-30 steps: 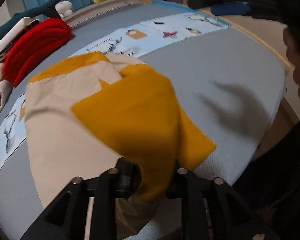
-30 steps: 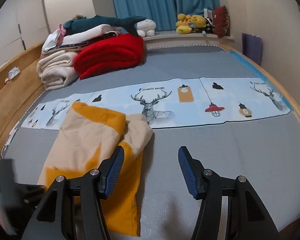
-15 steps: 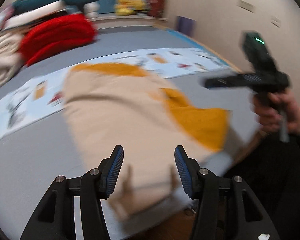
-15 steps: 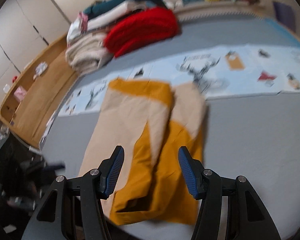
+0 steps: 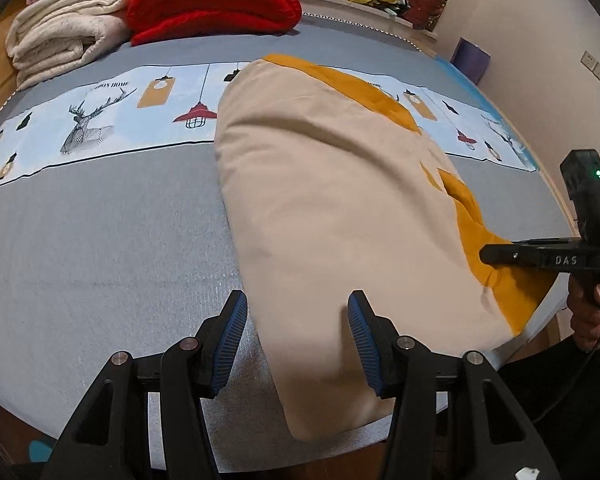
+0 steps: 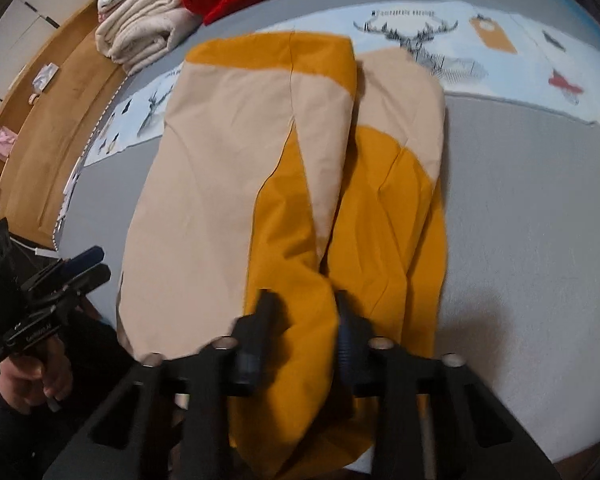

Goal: Fold large clothes
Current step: 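Fold the lifted orange panel over the beige body with the left tool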

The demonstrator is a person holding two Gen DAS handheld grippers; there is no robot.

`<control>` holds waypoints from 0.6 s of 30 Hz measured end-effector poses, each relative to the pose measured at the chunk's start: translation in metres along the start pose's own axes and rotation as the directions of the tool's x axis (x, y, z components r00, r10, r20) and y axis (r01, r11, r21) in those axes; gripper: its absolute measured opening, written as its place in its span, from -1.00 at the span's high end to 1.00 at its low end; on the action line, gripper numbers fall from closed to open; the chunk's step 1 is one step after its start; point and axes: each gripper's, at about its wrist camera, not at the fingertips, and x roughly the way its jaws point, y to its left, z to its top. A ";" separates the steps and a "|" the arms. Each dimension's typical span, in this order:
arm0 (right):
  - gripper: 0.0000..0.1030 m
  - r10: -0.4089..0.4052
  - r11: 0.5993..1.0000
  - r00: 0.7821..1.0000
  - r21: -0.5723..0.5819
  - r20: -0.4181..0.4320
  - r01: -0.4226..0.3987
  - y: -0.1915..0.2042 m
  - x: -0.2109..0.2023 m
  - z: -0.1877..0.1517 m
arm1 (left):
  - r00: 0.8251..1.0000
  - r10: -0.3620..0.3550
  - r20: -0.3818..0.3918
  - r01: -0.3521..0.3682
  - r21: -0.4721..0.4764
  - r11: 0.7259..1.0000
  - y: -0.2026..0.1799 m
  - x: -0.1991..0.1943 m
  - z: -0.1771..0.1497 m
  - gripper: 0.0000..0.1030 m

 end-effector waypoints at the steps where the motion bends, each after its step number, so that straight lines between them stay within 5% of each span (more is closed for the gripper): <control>1: 0.67 -0.007 1.000 1.000 -0.007 -0.001 0.007 0.001 -0.001 0.000 | 1.000 -0.003 0.000 0.003 0.002 1.000 0.002 0.000 0.000 0.07; 8: 0.89 0.039 0.998 0.995 -0.053 0.091 -0.034 0.008 -0.035 -0.002 | 1.000 -0.025 -0.006 0.025 0.035 0.999 -0.004 0.001 -0.002 0.07; 14: 0.90 0.102 0.993 0.932 0.017 0.349 -0.115 -0.014 -0.109 -0.005 | 0.996 -0.095 0.000 0.094 0.074 0.993 -0.017 -0.001 -0.003 0.07; 16: 0.90 0.055 0.996 0.944 0.049 0.326 -0.075 -0.023 -0.107 -0.008 | 0.994 -0.112 -0.014 0.112 0.094 0.989 -0.023 0.001 -0.004 0.06; 18: 0.90 -0.047 0.996 0.979 0.088 0.200 0.030 -0.037 -0.080 -0.013 | 0.991 -0.124 -0.058 0.130 0.117 0.985 -0.031 0.010 -0.008 0.06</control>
